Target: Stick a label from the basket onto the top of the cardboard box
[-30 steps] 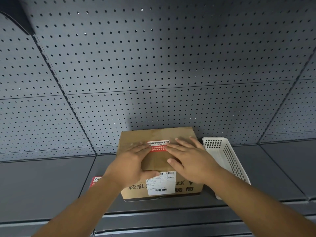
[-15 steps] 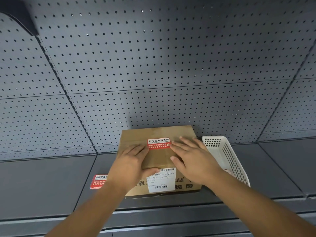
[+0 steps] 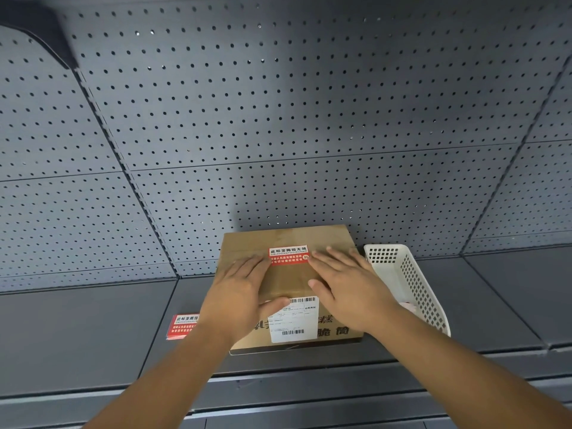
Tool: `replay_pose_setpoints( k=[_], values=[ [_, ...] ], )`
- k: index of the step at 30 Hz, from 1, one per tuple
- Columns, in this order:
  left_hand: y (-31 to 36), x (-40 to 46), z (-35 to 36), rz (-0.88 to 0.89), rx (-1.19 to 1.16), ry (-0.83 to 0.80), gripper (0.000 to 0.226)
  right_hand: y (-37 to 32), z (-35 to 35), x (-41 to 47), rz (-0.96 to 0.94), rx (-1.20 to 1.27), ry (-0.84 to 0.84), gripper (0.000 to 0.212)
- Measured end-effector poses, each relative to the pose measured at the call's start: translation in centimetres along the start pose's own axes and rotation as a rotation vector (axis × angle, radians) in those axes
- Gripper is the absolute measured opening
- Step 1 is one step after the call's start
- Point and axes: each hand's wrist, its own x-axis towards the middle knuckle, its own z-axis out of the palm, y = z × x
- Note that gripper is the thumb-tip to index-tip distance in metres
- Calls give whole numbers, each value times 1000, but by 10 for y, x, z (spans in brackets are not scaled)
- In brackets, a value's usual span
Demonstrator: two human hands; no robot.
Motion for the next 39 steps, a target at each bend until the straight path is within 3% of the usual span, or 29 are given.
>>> replay_pose_setpoints(
  k=[16, 29, 33, 39],
  values=[
    [15, -19, -18, -35, 28, 5, 81, -15, -8, -33, 82, 47, 86, 63],
    [101, -59, -56, -134, 58, 44, 70, -9, -52, -117, 126, 139, 96, 61],
    [144, -87, -63, -235, -44, 2, 68, -3, -64, -161, 119, 225, 102, 62],
    [209, -125, -75, -468, -472, -12, 56, -5, -83, -227, 149, 563, 153, 48]
  ],
)
